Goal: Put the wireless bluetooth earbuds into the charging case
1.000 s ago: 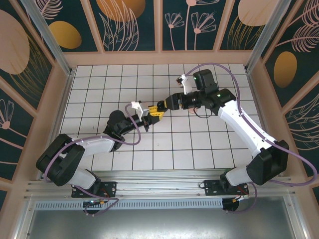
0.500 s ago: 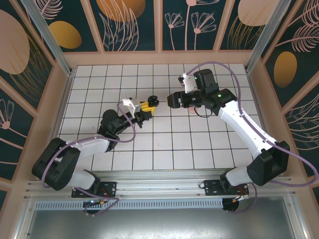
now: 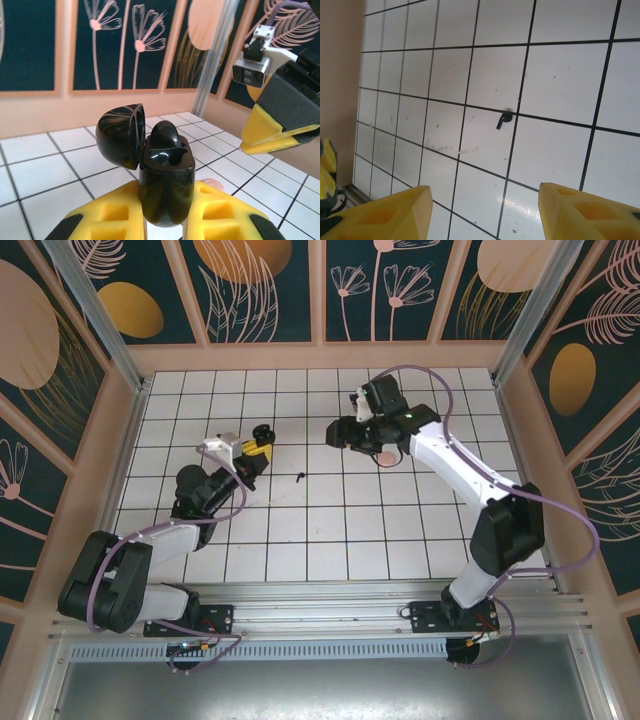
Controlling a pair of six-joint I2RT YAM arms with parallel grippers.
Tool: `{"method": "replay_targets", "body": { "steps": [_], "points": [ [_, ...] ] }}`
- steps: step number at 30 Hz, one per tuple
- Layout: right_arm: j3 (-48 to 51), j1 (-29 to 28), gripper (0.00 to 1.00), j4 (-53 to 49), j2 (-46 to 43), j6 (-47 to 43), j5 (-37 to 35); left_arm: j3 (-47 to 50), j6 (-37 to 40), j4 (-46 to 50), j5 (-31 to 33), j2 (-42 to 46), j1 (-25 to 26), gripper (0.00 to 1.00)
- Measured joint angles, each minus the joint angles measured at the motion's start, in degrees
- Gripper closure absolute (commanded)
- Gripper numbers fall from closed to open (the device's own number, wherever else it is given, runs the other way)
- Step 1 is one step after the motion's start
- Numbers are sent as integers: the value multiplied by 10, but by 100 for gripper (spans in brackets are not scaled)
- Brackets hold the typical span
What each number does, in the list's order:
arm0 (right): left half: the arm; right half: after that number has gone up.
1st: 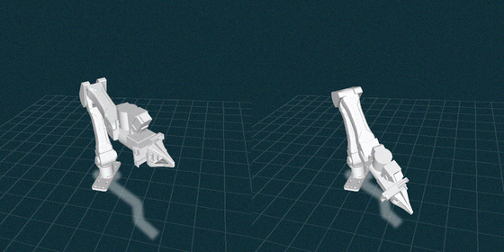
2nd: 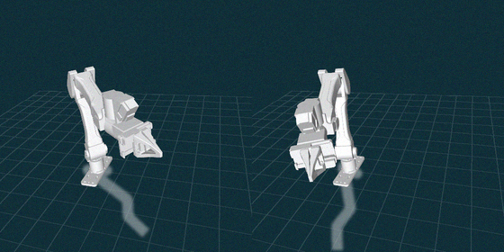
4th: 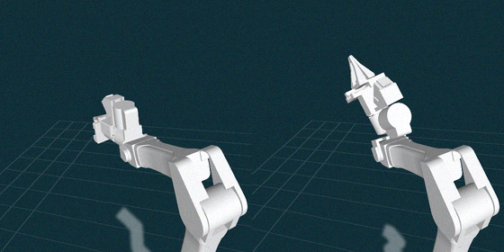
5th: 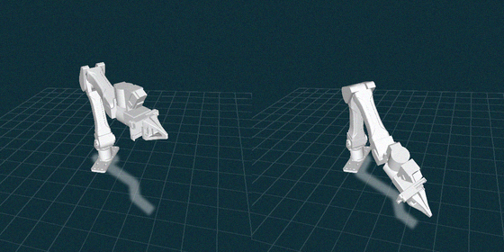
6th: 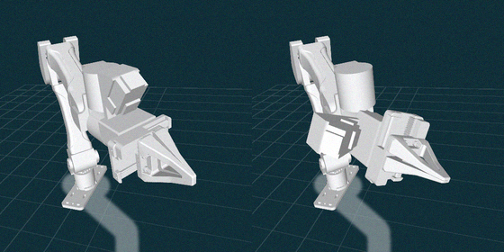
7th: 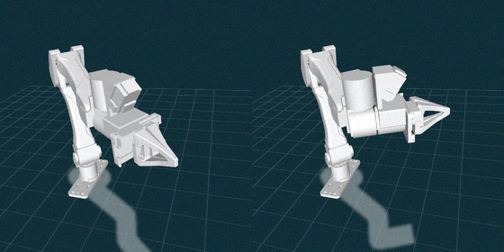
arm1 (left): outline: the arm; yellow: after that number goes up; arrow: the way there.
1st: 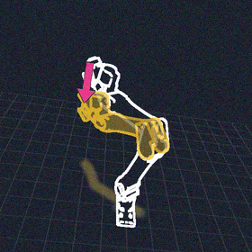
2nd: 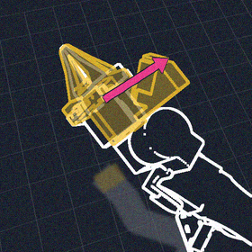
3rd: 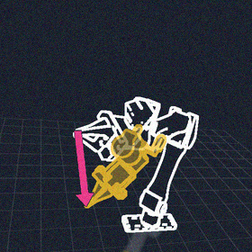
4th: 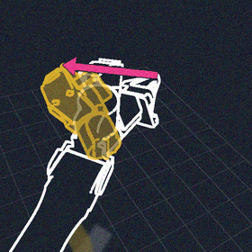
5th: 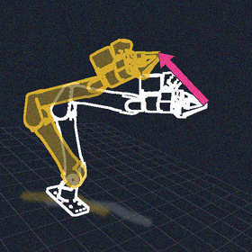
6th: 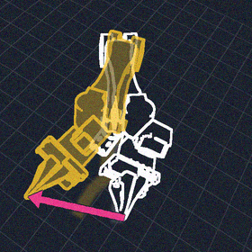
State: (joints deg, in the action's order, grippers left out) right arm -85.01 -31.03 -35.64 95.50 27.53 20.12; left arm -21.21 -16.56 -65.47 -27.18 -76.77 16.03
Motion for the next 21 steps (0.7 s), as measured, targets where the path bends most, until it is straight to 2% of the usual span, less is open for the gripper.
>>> {"method": "replay_targets", "body": {
  "steps": [8,21],
  "points": [
    [-86,-42,48,-35,99,55,-42,21,-40,-21,13,0,-37,92],
    [-212,-87,52,-89,275,72,-66,32,-52,-22,39,31,-42,92]
  ]
}}
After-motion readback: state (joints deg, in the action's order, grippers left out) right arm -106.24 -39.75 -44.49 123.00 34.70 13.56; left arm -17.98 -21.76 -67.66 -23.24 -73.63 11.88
